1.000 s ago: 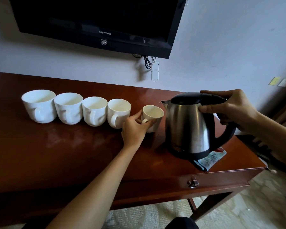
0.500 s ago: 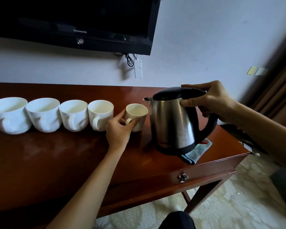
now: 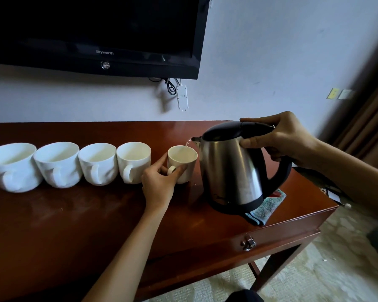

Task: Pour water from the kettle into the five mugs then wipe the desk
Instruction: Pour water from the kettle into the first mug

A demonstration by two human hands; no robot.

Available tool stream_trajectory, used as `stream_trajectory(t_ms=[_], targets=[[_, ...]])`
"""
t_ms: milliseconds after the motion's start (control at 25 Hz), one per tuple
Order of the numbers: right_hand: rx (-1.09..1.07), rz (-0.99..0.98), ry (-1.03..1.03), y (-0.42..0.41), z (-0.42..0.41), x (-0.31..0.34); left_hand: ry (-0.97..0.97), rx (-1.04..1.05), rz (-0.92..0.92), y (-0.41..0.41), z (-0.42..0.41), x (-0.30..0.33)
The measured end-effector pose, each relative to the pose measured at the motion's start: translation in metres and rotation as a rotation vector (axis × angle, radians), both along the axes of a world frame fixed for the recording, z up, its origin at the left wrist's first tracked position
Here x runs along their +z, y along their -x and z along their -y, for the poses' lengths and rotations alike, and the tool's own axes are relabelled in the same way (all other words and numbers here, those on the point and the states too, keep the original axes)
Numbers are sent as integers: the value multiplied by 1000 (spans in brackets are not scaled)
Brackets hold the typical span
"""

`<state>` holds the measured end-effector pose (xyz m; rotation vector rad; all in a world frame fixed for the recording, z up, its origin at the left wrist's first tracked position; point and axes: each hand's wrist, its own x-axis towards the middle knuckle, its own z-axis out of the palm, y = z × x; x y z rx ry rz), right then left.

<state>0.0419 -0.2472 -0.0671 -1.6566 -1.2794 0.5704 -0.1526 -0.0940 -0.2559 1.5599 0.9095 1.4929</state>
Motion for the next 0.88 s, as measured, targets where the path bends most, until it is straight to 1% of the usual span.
stream_trajectory(t_ms=[880], targets=[[7,25,27,4,-2,3,6,-21,29,1,-1,-1]])
